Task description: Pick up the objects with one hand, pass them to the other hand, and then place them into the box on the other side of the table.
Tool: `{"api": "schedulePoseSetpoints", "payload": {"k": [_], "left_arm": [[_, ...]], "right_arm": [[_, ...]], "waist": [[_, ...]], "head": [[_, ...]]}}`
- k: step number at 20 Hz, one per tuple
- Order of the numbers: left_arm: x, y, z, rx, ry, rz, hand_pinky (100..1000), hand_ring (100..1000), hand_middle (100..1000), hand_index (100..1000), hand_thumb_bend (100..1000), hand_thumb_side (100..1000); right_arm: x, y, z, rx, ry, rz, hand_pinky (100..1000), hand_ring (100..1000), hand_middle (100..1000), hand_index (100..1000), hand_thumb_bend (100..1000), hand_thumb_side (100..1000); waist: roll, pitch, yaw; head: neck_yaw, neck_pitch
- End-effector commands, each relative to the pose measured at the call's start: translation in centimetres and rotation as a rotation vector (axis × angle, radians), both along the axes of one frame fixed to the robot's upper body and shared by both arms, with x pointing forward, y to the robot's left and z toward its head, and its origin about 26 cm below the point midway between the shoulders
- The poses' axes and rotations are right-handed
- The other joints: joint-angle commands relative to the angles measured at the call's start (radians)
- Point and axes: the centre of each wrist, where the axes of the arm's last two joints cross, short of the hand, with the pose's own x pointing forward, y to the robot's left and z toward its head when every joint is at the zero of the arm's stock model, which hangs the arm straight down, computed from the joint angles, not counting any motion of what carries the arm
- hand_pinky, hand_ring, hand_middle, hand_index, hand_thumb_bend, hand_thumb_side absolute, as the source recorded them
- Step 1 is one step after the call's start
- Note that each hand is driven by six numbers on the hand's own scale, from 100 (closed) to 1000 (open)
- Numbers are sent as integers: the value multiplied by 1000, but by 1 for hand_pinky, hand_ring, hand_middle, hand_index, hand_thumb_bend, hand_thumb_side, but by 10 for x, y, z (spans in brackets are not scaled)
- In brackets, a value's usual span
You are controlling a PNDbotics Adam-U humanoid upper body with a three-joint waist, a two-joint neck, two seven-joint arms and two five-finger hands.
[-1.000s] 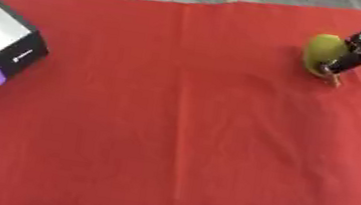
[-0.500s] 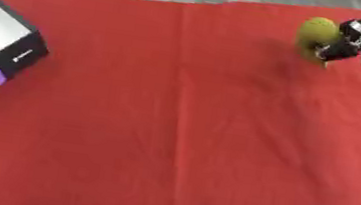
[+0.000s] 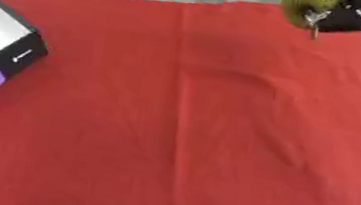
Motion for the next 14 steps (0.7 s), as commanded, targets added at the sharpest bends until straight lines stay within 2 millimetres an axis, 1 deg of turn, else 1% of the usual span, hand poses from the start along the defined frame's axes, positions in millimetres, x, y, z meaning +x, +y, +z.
{"api": "schedulePoseSetpoints", "payload": {"k": [1, 2, 4, 8, 11, 12, 13, 14], "left_arm": [[-2, 10, 23, 47, -56, 30, 680, 652, 736, 743, 738, 612], [-1, 10, 25, 54, -56, 32, 680, 653, 737, 744, 739, 610], [0, 12, 31, 77, -54, 35, 683, 659, 746, 749, 741, 606], [3, 13, 43, 149, -28, 12, 692, 672, 756, 769, 760, 578], [5, 12, 52, 228, 11, -38, 705, 684, 760, 789, 763, 550], [5, 11, 56, 260, 28, -66, 715, 693, 765, 799, 753, 573], [5, 9, 58, 293, 47, -99, 728, 704, 772, 809, 718, 611], [5, 8, 61, 323, 66, -135, 733, 707, 774, 812, 709, 615]], "right_arm": [[-31, 26, 19, 63, -105, 112, 815, 638, 484, 577, 137, 100], [-38, 32, 18, 79, -114, 138, 814, 636, 485, 578, 133, 100], [-43, 42, 11, 126, -119, 184, 810, 632, 488, 580, 128, 100], [-45, 59, -8, 184, -129, 263, 810, 631, 496, 584, 127, 100], [-45, 73, -15, 178, -152, 318, 813, 633, 501, 587, 128, 100], [-46, 78, -17, 173, -160, 338, 814, 633, 502, 588, 128, 100], [-46, 83, -18, 166, -168, 352, 814, 633, 502, 588, 129, 100], [-46, 87, -21, 160, -171, 364, 814, 632, 502, 588, 129, 100]], "waist": [[13, -9, -1], [13, -9, -1], [15, -11, -1], [17, -13, -6], [19, -16, -8], [20, -16, -8], [21, -17, -8], [22, -17, -7]], "head": [[11, -2], [13, -2], [20, -2], [32, -2], [35, -2], [35, -2], [36, -2], [36, -2]]}}
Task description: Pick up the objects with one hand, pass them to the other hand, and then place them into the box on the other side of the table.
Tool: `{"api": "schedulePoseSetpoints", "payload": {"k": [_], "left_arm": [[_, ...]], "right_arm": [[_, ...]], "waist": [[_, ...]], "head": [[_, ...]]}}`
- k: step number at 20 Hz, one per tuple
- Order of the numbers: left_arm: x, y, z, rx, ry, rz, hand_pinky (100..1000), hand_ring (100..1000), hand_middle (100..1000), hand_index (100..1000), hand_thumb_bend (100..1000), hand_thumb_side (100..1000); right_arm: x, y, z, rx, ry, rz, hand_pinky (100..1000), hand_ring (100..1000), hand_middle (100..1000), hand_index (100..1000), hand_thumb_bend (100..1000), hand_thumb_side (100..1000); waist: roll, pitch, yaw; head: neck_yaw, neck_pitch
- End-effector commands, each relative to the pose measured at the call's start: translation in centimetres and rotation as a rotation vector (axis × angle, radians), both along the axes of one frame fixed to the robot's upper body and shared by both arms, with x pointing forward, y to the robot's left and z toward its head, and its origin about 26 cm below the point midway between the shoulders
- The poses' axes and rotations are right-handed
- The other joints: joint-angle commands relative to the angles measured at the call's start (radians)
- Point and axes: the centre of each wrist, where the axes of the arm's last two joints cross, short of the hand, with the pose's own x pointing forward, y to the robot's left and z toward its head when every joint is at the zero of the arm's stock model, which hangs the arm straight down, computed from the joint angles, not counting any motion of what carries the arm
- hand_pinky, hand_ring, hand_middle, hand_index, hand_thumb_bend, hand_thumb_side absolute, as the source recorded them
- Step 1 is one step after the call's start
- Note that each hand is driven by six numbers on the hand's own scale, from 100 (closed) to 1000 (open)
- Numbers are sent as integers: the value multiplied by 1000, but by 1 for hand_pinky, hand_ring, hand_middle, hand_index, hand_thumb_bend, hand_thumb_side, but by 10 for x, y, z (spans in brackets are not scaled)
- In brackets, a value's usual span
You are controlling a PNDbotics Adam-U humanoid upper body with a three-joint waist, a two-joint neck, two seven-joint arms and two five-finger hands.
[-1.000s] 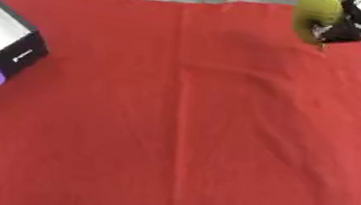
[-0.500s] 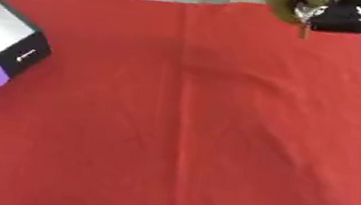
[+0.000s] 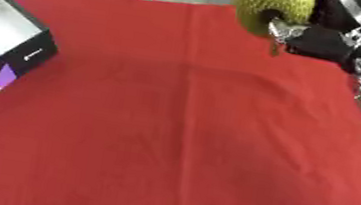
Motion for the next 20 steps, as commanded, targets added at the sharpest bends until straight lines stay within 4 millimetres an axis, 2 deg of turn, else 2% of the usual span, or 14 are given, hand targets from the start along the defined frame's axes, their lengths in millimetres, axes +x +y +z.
{"api": "schedulePoseSetpoints", "payload": {"k": [1, 2, 3, 6, 9, 13, 14, 16, 17, 18, 20], "left_arm": [[-2, 4, 20, 119, 32, -73, 741, 713, 779, 818, 708, 623], [-2, 3, 22, 139, 50, -100, 742, 715, 779, 819, 682, 641], [-1, 3, 23, 154, 64, -119, 742, 715, 780, 820, 715, 649], [0, 0, 24, 183, 114, -177, 739, 715, 778, 820, 793, 606], [0, -5, 23, 232, 195, -252, 748, 729, 782, 830, 803, 549], [-4, -15, 27, 335, 301, -350, 761, 746, 792, 864, 835, 518], [-5, -19, 29, 362, 319, -365, 762, 747, 792, 868, 842, 512], [-8, -24, 32, 405, 343, -385, 768, 753, 797, 882, 873, 497], [-10, -28, 33, 426, 350, -394, 774, 758, 800, 885, 891, 491], [-11, -31, 34, 444, 354, -403, 777, 760, 801, 886, 937, 486], [-15, -38, 37, 487, 343, -411, 780, 758, 796, 884, 983, 480]], "right_arm": [[-5, 15, 4, -18, -60, 48, 813, 630, 502, 587, 168, 100], [-6, 19, 2, -18, -59, 58, 812, 630, 501, 587, 129, 100], [-6, 23, 1, -12, -55, 72, 812, 630, 502, 588, 130, 100], [-7, 34, 1, -13, -65, 105, 811, 630, 503, 588, 128, 100], [-8, 44, 3, -1, -84, 137, 810, 631, 503, 589, 128, 100], [-10, 59, 6, -10, -123, 179, 810, 632, 506, 593, 133, 100], [-11, 63, 7, -18, -129, 191, 810, 632, 505, 593, 170, 100], [-12, 69, 7, -33, -134, 212, 807, 631, 506, 593, 136, 100], [-13, 72, 7, -42, -135, 226, 806, 631, 505, 594, 240, 100], [-14, 75, 8, -52, -135, 238, 806, 631, 507, 594, 139, 100], [-15, 82, 9, -71, -135, 262, 805, 631, 507, 594, 141, 100]], "waist": [[16, -18, 1], [17, -18, 1], [17, -18, 2], [17, -19, 2], [17, -19, 2], [17, -20, 5], [17, -20, 6], [17, -21, 8], [17, -20, 8], [17, -20, 9], [17, -20, 11]], "head": [[7, -2], [8, -2], [10, -2], [11, -2], [12, -2], [12, -2], [12, -2], [12, -2], [11, -2], [9, -2], [7, -2]]}}
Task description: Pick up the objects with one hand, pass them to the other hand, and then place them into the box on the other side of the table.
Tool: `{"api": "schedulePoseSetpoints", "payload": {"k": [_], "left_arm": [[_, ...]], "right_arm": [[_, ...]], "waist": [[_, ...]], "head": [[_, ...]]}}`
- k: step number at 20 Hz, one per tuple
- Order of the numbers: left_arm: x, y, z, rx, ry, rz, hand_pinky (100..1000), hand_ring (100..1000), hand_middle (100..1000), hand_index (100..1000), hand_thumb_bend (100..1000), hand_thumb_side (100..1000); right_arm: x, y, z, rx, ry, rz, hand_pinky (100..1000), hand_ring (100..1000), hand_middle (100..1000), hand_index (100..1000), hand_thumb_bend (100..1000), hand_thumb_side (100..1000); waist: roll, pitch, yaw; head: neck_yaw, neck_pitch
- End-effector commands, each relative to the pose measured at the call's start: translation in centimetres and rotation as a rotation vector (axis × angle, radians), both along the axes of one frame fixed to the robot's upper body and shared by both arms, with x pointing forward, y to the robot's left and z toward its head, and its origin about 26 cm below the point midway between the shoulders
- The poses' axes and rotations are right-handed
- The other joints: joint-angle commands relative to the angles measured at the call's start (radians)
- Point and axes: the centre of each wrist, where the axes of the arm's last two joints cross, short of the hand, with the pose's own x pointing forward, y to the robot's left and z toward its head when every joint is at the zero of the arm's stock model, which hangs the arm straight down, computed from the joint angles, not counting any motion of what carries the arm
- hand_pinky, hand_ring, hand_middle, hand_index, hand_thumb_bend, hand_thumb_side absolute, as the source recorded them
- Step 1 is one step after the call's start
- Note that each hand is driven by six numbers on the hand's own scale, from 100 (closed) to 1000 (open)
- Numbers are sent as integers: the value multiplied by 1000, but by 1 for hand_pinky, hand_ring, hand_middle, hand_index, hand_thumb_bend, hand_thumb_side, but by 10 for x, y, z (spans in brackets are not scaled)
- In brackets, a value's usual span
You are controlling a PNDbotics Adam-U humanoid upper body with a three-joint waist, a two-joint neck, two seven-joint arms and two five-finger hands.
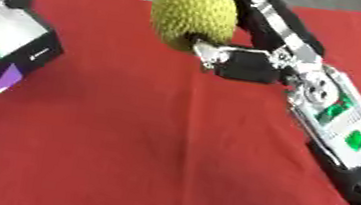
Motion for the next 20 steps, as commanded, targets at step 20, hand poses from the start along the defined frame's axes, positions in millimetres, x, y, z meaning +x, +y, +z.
{"api": "schedulePoseSetpoints", "payload": {"k": [20], "left_arm": [[-67, -97, 40, 288, -208, -98, 842, 811, 834, 912, 932, 495]], "right_arm": [[-14, 31, 0, -196, -117, 45, 819, 645, 508, 599, 179, 100]], "waist": [[17, -34, 12]], "head": [[9, -2]]}}
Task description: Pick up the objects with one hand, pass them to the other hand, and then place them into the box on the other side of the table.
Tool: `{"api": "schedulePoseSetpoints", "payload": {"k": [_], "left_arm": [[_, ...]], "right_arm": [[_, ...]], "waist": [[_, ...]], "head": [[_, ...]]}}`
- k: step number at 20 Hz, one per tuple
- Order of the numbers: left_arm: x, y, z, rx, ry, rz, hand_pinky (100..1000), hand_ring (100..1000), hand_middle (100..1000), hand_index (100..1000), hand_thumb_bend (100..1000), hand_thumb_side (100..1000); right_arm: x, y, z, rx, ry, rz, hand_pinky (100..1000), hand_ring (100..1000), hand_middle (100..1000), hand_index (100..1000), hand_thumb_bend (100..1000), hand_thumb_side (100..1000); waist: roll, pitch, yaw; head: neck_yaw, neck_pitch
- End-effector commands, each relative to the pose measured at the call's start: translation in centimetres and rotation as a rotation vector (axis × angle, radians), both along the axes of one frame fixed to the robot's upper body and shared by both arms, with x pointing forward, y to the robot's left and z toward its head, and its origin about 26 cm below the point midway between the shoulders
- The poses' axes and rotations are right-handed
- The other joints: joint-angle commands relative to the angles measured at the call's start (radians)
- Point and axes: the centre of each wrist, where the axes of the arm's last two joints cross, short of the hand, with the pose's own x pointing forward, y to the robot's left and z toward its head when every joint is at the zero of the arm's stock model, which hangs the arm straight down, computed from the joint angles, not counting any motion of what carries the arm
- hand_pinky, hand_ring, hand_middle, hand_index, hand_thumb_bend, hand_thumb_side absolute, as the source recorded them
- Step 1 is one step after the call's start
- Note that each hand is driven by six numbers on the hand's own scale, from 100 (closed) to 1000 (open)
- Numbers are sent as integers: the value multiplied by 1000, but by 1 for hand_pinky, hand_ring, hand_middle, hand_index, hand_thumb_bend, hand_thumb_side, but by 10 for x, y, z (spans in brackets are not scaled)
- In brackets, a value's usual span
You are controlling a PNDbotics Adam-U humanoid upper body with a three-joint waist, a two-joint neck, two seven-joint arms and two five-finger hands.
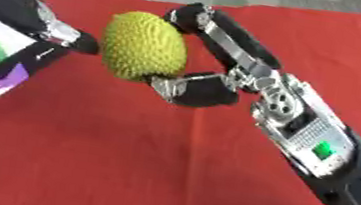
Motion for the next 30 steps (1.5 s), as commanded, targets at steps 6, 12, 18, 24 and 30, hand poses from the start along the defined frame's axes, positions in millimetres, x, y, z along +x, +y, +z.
{"api": "schedulePoseSetpoints", "payload": {"k": [6, 12, 18, 24, 30], "left_arm": [[-15, -15, 6, 16, -13, 4, 843, 812, 836, 907, 927, 482], [-18, -22, 4, 17, 31, -34, 844, 814, 837, 903, 891, 472], [-17, -15, 8, 18, 102, -88, 851, 821, 842, 900, 863, 471], [-16, -7, 13, 16, 129, -123, 855, 825, 844, 897, 875, 478], [-16, -14, 6, 52, 100, -74, 868, 836, 850, 904, 830, 470]], "right_arm": [[0, 5, 3, -9, -34, -8, 819, 647, 509, 600, 182, 100], [3, 12, 0, -1, -28, -148, 814, 645, 508, 598, 195, 100], [2, 14, -2, -25, -24, -152, 815, 645, 507, 597, 202, 100], [3, 15, -4, -24, -21, -149, 815, 644, 507, 597, 201, 100], [-2, 17, 1, -16, -18, -110, 814, 643, 507, 597, 201, 100]], "waist": [[13, -30, 1], [12, -30, 2], [13, -28, 4], [12, -28, 7], [9, -29, 5]], "head": [[5, -2], [7, -2], [5, -2], [3, -2], [6, -2]]}}
